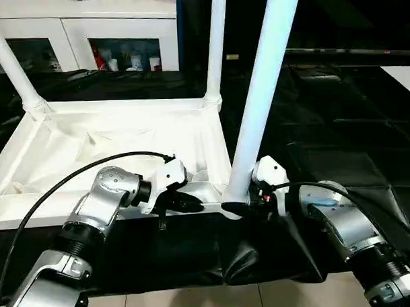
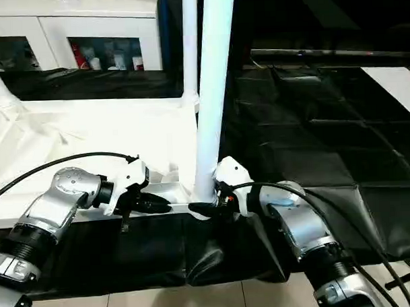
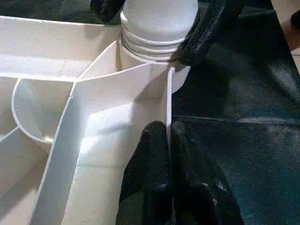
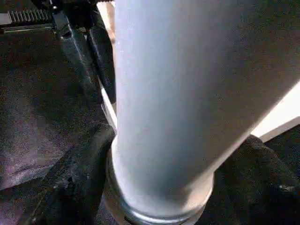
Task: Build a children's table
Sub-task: Rotate leg to tighten
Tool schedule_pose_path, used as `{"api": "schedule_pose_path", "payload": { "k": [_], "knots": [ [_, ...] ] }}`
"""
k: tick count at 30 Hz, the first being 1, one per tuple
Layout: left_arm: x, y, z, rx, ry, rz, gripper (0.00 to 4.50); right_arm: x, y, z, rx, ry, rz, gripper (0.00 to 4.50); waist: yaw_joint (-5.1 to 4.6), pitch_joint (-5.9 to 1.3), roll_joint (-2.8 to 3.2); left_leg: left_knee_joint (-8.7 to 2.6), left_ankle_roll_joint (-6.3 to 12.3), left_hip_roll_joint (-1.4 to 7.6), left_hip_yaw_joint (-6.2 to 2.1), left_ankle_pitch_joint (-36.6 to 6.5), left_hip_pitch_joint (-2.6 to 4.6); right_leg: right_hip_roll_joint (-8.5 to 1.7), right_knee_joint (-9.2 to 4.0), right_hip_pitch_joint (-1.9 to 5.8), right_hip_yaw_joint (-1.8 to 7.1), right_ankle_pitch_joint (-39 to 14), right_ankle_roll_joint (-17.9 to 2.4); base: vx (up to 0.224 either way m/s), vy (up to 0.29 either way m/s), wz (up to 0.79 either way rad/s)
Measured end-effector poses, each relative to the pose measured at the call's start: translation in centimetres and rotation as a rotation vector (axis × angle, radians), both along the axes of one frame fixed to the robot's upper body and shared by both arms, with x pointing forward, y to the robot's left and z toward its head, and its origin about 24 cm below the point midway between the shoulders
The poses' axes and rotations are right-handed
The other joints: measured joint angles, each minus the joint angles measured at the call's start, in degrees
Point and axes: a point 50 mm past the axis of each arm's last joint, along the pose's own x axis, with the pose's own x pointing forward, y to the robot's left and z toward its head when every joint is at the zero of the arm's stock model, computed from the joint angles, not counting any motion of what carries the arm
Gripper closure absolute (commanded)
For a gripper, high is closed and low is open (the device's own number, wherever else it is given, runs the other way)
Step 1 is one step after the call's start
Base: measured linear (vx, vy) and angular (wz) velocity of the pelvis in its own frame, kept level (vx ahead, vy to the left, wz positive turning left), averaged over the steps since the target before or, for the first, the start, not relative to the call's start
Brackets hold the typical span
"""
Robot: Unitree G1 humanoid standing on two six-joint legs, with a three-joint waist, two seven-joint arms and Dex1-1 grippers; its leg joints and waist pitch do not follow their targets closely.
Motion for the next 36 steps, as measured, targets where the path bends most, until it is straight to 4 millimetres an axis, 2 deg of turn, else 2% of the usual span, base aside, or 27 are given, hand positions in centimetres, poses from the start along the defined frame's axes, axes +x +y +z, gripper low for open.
{"api": "schedule_pose_path", "payload": {
  "k": [6, 11, 14, 16, 18, 21, 25, 28, 30, 34, 35, 36],
  "knots": [
    [0.0, 0.1, 0.0, 0.002, 0.000, 0.005, 4.50, 0.0, 0.1, -0.1, 0.006, 0.007, 0.002, 1.65, -0.05, 0.00, -0.01, 0.08, 0.00, 0.00, 0.00, 0.00, 0.01, 0.00, 0.03, 0.02, 0.00, 0.03, -0.04, 0.000, 0.000, 0.00],
    [0.0, 0.0, -0.1, -0.002, 0.000, 0.016, 4.50, 0.1, 0.4, -0.3, 0.025, 0.013, -0.022, 1.77, -0.28, 0.02, -0.08, 0.12, 0.00, 0.01, 0.00, 0.00, 0.06, 0.01, 0.06, 0.06, 0.00, 0.06, -0.06, 0.000, 0.000, 0.00],
    [0.7, -0.5, -0.2, -0.002, -0.032, 0.093, 4.50, 0.9, 0.6, -0.9, 0.072, 0.011, -0.175, 1.78, -0.67, 0.02, -0.20, 0.18, -0.06, 0.01, 0.00, 0.04, 0.13, 0.03, 0.09, 0.15, 0.03, 0.16, -0.17, 0.000, 0.000, 0.00],
    [1.4, -1.5, -0.3, -0.001, -0.057, 0.158, 4.50, 1.7, 0.9, -1.3, 0.106, 0.009, -0.327, 1.78, -0.85, 0.02, -0.24, 0.25, -0.11, 0.01, 0.01, 0.08, 0.20, 0.02, 0.07, 0.17, 0.08, 0.24, -0.18, 0.000, 0.000, 0.00],
    [2.3, -3.0, -0.5, 0.002, -0.077, 0.242, 4.50, 2.6, 1.5, -1.8, 0.144, 0.011, -0.558, 1.80, -0.87, 0.00, -0.28, 0.25, -0.16, -0.01, 0.01, 0.11, 0.33, 0.02, 0.07, 0.25, 0.11, 0.26, -0.18, 0.000, 0.000, 0.00],
    [2.9, -4.8, -0.7, 0.004, -0.094, 0.305, 4.50, 3.2, 2.0, -2.0, 0.140, -0.001, -0.715, 1.80, -0.66, -0.06, -0.29, 0.23, -0.16, -0.04, 0.00, 0.11, 0.48, -0.02, 0.02, 0.45, 0.11, 0.24, -0.14, 0.000, 0.000, 0.00],
    [3.3, -6.9, -1.1, 0.011, -0.108, 0.361, 4.50, 4.0, 2.3, -2.1, 0.096, -0.027, -0.823, 1.80, -0.19, -0.29, -0.01, 0.23, -0.15, -0.15, 0.01, 0.10, 0.50, -0.16, -0.04, 0.57, 0.12, 0.19, -0.06, 0.000, 0.000, 0.00],
    [3.3, -7.1, -1.2, 0.015, -0.117, 0.363, 4.50, 4.2, 2.4, -2.3, 0.098, -0.026, -0.836, 1.80, -0.14, -0.36, 0.00, 0.20, -0.14, -0.15, 0.01, 0.10, 0.49, -0.19, -0.04, 0.62, 0.08, 0.13, 0.04, 0.000, 0.000, 0.00],
    [3.3, -7.1, -1.2, 0.016, -0.123, 0.359, 4.50, 4.3, 2.4, -2.3, 0.113, -0.025, -0.842, 1.10, -0.13, -0.36, 0.00, 0.19, -0.14, -0.14, 0.00, 0.10, 0.50, -0.19, -0.04, 0.61, 0.07, 0.06, 0.17, 0.000, 0.000, 0.00],
    [3.3, -6.8, -1.1, 0.018, -0.132, 0.343, 4.50, 4.3, 2.4, -2.1, 0.149, -0.010, -0.807, 0.99, -0.20, -0.36, 0.00, 0.17, -0.14, -0.13, -0.01, 0.10, 0.43, -0.18, -0.03, 0.57, 0.06, 0.10, 0.14, 0.000, 0.000, 0.00],
    [3.3, -6.5, -1.1, 0.018, -0.133, 0.337, 4.50, 4.3, 2.3, -2.1, 0.152, -0.007, -0.785, 0.70, -0.19, -0.35, 0.00, 0.14, -0.14, -0.13, -0.01, 0.10, 0.42, -0.18, -0.03, 0.54, 0.04, 0.13, 0.10, 0.000, 0.000, 0.00],
    [3.4, -6.2, -1.0, 0.016, -0.132, 0.330, 4.50, 4.2, 2.1, -1.9, 0.158, 0.002, -0.747, 0.64, -0.22, -0.34, 0.02, 0.11, -0.14, -0.12, -0.01, 0.10, 0.42, -0.17, -0.02, 0.48, 0.04, 0.20, -0.01, 0.000, 0.000, 0.00]
  ]
}}
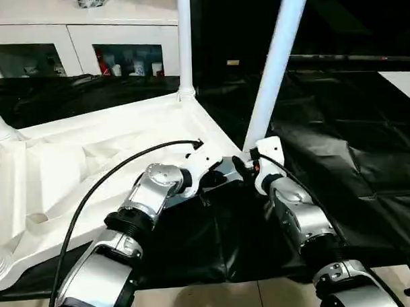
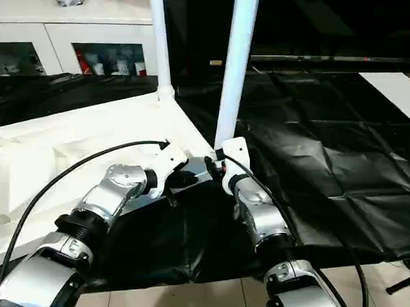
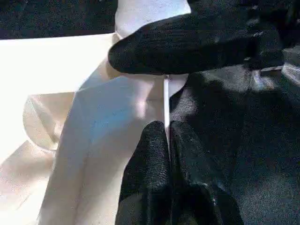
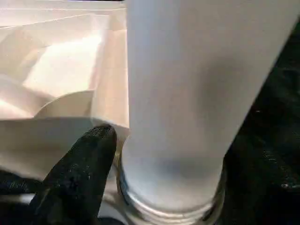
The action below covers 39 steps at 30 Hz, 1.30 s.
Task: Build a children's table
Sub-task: Rotate leg to tighten
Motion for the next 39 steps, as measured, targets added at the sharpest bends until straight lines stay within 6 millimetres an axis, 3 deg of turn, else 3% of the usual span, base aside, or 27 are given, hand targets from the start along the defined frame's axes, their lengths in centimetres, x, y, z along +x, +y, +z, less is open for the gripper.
{"api": "schedule_pose_path", "payload": {
  "k": [9, 13, 23, 33, 39],
  "knots": [
    [-1.3, 3.9, 0.5, -0.019, 0.040, -0.180, 4.50, -2.4, -3.2, 2.5, -0.181, -0.008, 0.541, 0.64, 0.20, 0.14, 0.24, -0.25, 0.01, 0.14, 0.01, 0.00, -0.33, 0.19, -0.04, -0.22, -0.04, -0.11, 0.04, 0.000, 0.000, 0.00],
    [-2.1, 4.9, 0.6, -0.034, 0.095, -0.254, 4.50, -3.5, -3.7, 2.5, -0.214, 0.020, 0.670, 0.64, 0.16, 0.15, 0.22, -0.24, 0.02, 0.14, 0.03, -0.01, -0.34, 0.20, -0.04, -0.28, -0.04, -0.13, 0.03, 0.000, 0.000, 0.00],
    [-3.2, 6.0, 0.7, -0.040, 0.144, -0.296, 4.50, -3.9, -3.1, 2.1, -0.215, 0.041, 0.725, 0.64, -0.43, 0.25, 0.13, -0.23, 0.00, 0.14, 0.03, 0.00, -0.29, 0.20, -0.01, -0.32, -0.02, -0.12, 0.02, 0.000, 0.000, 0.00],
    [-3.3, 6.1, 0.8, -0.038, 0.151, -0.290, 4.50, -3.9, -2.7, 1.9, -0.186, 0.049, 0.733, 1.48, -0.77, 0.33, -0.01, -0.20, 0.00, 0.15, 0.03, 0.00, -0.29, 0.20, -0.01, -0.34, -0.02, -0.12, 0.02, 0.000, 0.000, 0.00],
    [-3.4, 6.1, 0.8, -0.038, 0.153, -0.289, 4.50, -4.0, -2.6, 1.9, -0.171, 0.050, 0.734, 1.72, -0.90, 0.37, -0.07, -0.21, 0.00, 0.15, 0.03, -0.01, -0.29, 0.20, -0.01, -0.35, -0.03, -0.12, 0.02, 0.000, 0.000, 0.00]
  ]
}}
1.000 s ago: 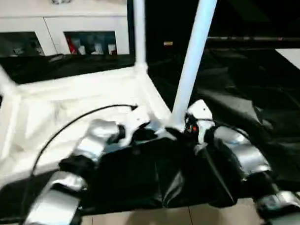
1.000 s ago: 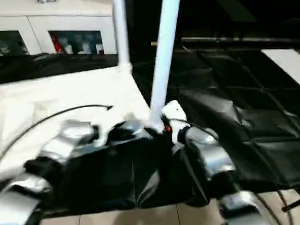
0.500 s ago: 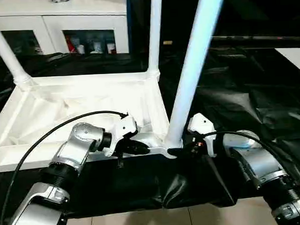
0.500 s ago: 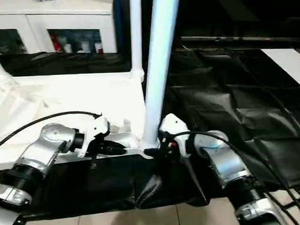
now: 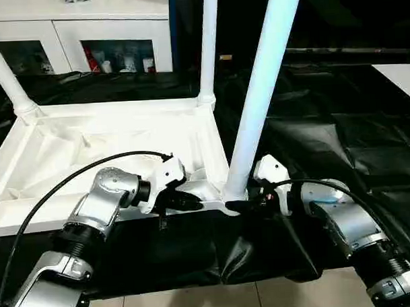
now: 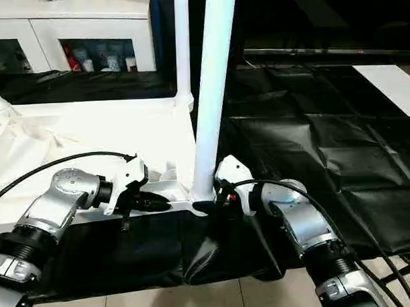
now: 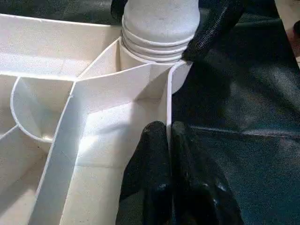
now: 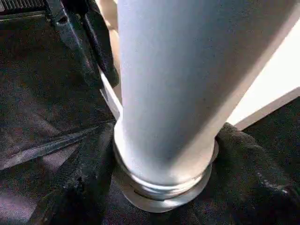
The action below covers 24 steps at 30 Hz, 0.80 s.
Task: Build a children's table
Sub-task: Rotate leg to tighten
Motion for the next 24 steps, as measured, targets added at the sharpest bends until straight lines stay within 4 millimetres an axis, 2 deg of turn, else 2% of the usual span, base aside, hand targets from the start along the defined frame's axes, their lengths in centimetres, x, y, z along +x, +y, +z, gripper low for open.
{"api": "schedule_pose_path", "payload": {
  "k": [2, 4, 12, 15, 19, 20, 23, 24],
  "knots": [
    [0.1, 0.0, 0.0, -0.002, -0.013, 0.022, 4.50, 0.2, 0.1, -0.3, 0.022, 0.005, -0.038, 1.73, -0.14, -0.01, -0.03, -0.02, 0.00, 0.00, 0.00, 0.00, -0.01, 0.01, 0.00, 0.03, 0.01, 0.00, 0.00, 0.000, 0.000, 0.00],
    [0.9, -0.4, -0.1, 0.003, -0.057, 0.090, 4.50, 0.8, 0.4, -1.0, 0.075, 0.001, -0.181, 1.74, -0.37, -0.01, -0.05, 0.08, -0.02, -0.02, 0.01, 0.02, -0.04, 0.02, 0.05, 0.05, 0.03, 0.05, -0.07, 0.000, 0.000, 0.00],
    [2.9, -5.2, -0.8, 0.027, -0.136, 0.284, 4.50, 2.6, 2.2, -2.3, 0.161, -0.021, -0.712, 1.75, 0.00, -0.23, -0.08, 0.23, -0.02, -0.13, 0.01, 0.02, 0.36, -0.14, 0.02, 0.34, 0.12, 0.09, -0.06, 0.000, 0.000, 0.00],
    [3.1, -6.0, -1.0, 0.032, -0.140, 0.310, 4.50, 3.0, 2.4, -2.5, 0.134, -0.036, -0.762, 1.75, 0.20, -0.39, 0.04, 0.23, 0.00, -0.19, 0.02, 0.01, 0.36, -0.25, -0.02, 0.45, 0.11, 0.06, -0.02, 0.000, 0.000, 0.00],
    [3.2, -6.0, -1.2, 0.038, -0.147, 0.313, 4.50, 3.1, 2.8, -2.6, 0.131, -0.048, -0.773, 1.75, 0.18, -0.51, 0.01, 0.18, 0.00, -0.18, -0.06, 0.01, 0.36, -0.25, -0.02, 0.56, 0.05, -0.12, 0.30, 0.000, 0.000, 0.00],
    [3.2, -6.0, -1.1, 0.037, -0.148, 0.312, 4.50, 3.1, 2.7, -2.6, 0.136, -0.049, -0.769, 1.20, 0.18, -0.51, 0.02, 0.17, 0.00, -0.18, -0.07, 0.01, 0.35, -0.25, -0.03, 0.55, 0.05, -0.12, 0.30, 0.000, 0.000, 0.00],
    [3.2, -6.1, -1.0, 0.035, -0.151, 0.300, 4.50, 3.1, 2.5, -2.5, 0.144, -0.059, -0.745, 1.03, 0.31, -0.51, 0.02, 0.15, 0.00, -0.18, -0.08, 0.01, 0.29, -0.25, -0.03, 0.52, 0.04, -0.13, 0.30, 0.000, 0.000, 0.00],
    [3.2, -6.0, -1.0, 0.032, -0.156, 0.288, 4.50, 3.1, 2.3, -2.4, 0.143, -0.065, -0.726, 0.78, 0.43, -0.50, 0.04, 0.15, 0.00, -0.18, -0.06, 0.01, 0.27, -0.25, -0.04, 0.42, 0.04, -0.11, 0.27, 0.000, 0.000, 0.00]
  ]
}}
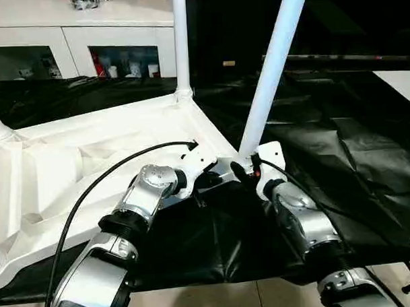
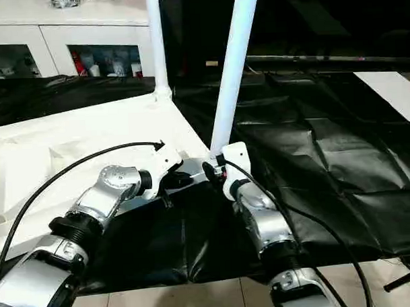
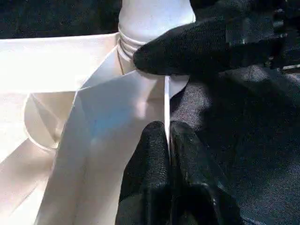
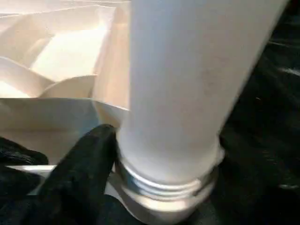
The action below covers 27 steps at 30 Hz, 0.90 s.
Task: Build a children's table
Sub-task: Rotate leg to tighten
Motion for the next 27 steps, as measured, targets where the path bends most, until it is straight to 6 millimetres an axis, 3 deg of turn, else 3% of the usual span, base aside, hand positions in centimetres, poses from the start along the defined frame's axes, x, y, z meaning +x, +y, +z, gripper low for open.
{"api": "schedule_pose_path", "payload": {
  "k": [5, 12, 16, 22, 23, 27],
  "knots": [
    [-0.4, 1.0, 0.3, -0.012, 0.000, -0.088, 4.50, -0.1, -1.4, 0.8, -0.039, -0.012, 0.178, 0.59, 0.55, 0.09, 0.14, -0.25, 0.00, 0.03, 0.08, 0.01, -0.26, 0.03, 0.02, -0.22, -0.09, 0.05, -0.09, 0.000, 0.000, 0.00],
    [-2.0, 3.1, 0.6, -0.020, 0.046, -0.262, 4.50, -2.3, -3.6, 2.3, -0.097, 0.023, 0.581, 0.59, 0.98, 0.17, 0.18, -0.22, 0.17, 0.05, 0.11, -0.09, -0.36, -0.01, -0.04, -0.30, -0.13, -0.05, -0.10, 0.000, 0.000, 0.00],
    [-2.8, 4.1, 0.6, -0.027, 0.089, -0.315, 4.50, -3.3, -4.4, 2.0, -0.118, 0.078, 0.681, 0.59, 0.82, 0.21, 0.16, -0.20, 0.16, 0.05, 0.13, -0.10, -0.36, -0.02, -0.02, -0.32, -0.12, -0.05, -0.10, 0.000, 0.000, 0.00],
    [-3.4, 4.5, 0.7, -0.031, 0.113, -0.347, 4.50, -3.6, -3.8, 2.0, -0.107, 0.089, 0.726, 0.59, 0.75, 0.22, 0.16, -0.19, 0.15, 0.05, 0.14, -0.10, -0.33, -0.02, 0.02, -0.33, -0.11, -0.05, -0.10, 0.000, 0.000, 0.00],
    [-3.5, 4.5, 0.7, -0.031, 0.112, -0.348, 4.50, -3.5, -3.7, 2.0, -0.103, 0.087, 0.725, 0.87, 0.75, 0.22, 0.16, -0.19, 0.16, 0.04, 0.14, -0.10, -0.33, -0.02, 0.01, -0.36, -0.10, -0.05, -0.10, 0.000, 0.000, 0.00],
    [-3.5, 4.7, 0.7, -0.033, 0.115, -0.341, 4.50, -3.6, -3.1, 1.9, -0.065, 0.079, 0.728, 0.99, 0.59, 0.24, 0.17, -0.20, 0.16, 0.05, 0.15, -0.10, -0.35, -0.01, 0.02, -0.41, -0.11, -0.05, -0.11, 0.000, 0.000, 0.00]
  ]
}}
